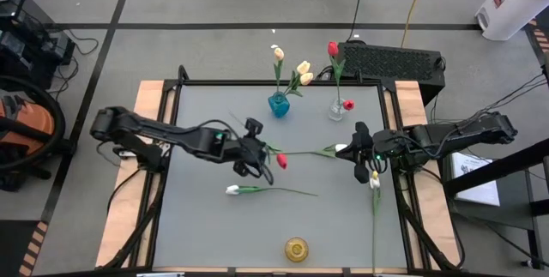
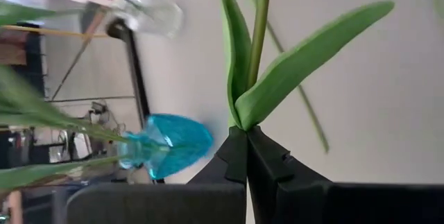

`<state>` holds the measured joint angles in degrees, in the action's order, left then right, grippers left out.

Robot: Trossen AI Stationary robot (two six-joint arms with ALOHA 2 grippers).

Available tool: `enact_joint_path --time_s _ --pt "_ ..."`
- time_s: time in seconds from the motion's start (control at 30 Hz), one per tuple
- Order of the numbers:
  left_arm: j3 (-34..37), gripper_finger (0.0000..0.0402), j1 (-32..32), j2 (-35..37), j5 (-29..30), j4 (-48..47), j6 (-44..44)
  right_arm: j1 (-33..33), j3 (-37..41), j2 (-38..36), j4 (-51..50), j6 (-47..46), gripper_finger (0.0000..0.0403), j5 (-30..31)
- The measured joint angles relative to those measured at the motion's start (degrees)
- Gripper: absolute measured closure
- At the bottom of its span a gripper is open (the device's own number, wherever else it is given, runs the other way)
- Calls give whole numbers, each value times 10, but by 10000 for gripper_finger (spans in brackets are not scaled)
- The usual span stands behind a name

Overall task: Sort flowers into vase by color
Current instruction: Put the red flower into the transparent vase

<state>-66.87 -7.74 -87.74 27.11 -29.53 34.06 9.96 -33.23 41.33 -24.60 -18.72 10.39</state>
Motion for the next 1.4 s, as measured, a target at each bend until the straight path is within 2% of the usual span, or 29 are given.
enact_joint_path --time_s 0.3,0.5,0.7,0.93,1.1,1.4 --pt "0 401 -26 96 -1 31 -147 0 0 0 29 33 390 0" --pt "-1 402 -25 126 -10 54 -250 0 0 1 131 91 390 0" --pt "0 402 -21 122 -71 122 -277 0 0 26 214 160 390 0" --pt "32 402 3 120 -136 228 -277 0 0 90 326 222 385 0" --pt "52 402 28 119 -181 293 -277 0 0 133 414 270 357 1" --pt "52 402 47 89 -255 385 -278 -1 0 171 537 299 273 2"
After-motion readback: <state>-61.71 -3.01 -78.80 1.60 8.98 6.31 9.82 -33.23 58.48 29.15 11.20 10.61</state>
